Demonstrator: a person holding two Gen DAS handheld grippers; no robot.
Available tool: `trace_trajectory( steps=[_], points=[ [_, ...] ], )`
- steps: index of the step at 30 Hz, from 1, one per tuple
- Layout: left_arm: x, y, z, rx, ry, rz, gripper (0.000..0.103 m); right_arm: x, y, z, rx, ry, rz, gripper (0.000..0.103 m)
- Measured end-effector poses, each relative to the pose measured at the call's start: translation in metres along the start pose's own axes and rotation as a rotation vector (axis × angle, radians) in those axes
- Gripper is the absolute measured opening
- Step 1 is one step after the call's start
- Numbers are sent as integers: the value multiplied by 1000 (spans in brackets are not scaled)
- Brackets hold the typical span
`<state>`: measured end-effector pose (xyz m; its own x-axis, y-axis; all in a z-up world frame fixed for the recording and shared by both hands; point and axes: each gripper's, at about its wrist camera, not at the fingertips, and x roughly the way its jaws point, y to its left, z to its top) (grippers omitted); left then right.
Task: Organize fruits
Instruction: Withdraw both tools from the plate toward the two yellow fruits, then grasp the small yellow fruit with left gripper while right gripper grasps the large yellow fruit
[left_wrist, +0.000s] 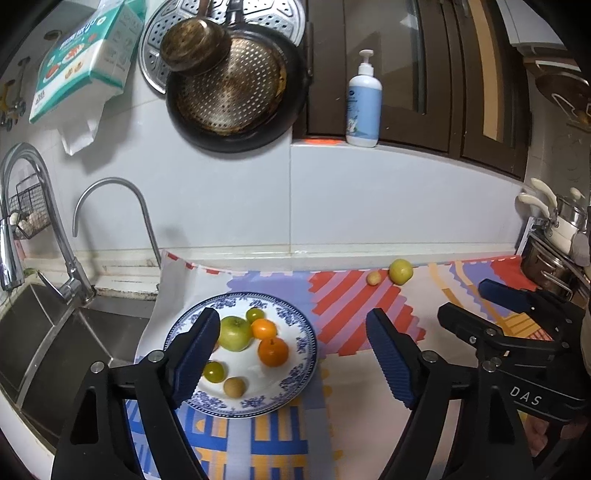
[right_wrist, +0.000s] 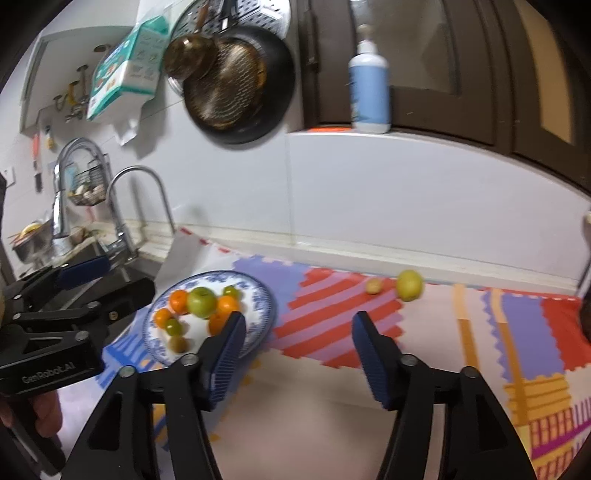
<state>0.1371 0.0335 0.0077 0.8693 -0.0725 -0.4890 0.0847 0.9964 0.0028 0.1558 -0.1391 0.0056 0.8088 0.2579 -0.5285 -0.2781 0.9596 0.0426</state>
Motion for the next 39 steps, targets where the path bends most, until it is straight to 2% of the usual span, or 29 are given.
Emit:
trace_trajectory(
  steps=[6, 14, 18, 28, 39],
  points=[
    [1, -23, 9, 14, -37, -25, 94, -16, -27, 1, 25, -50, -65, 76],
    [21, -54, 28, 44, -48, -48, 96, -20, -61, 10, 27, -76, -138, 79],
    [39, -67, 37, 60, -36, -59, 96, -12, -79, 17, 30, -71, -146, 79],
    [99, -87, 56, 94, 35, -119, 96, 35, -117, 37, 32, -17, -124, 79],
    [177, -99, 51, 160, 138, -134, 94, 111, -144, 38, 4, 77, -98, 79]
  ],
)
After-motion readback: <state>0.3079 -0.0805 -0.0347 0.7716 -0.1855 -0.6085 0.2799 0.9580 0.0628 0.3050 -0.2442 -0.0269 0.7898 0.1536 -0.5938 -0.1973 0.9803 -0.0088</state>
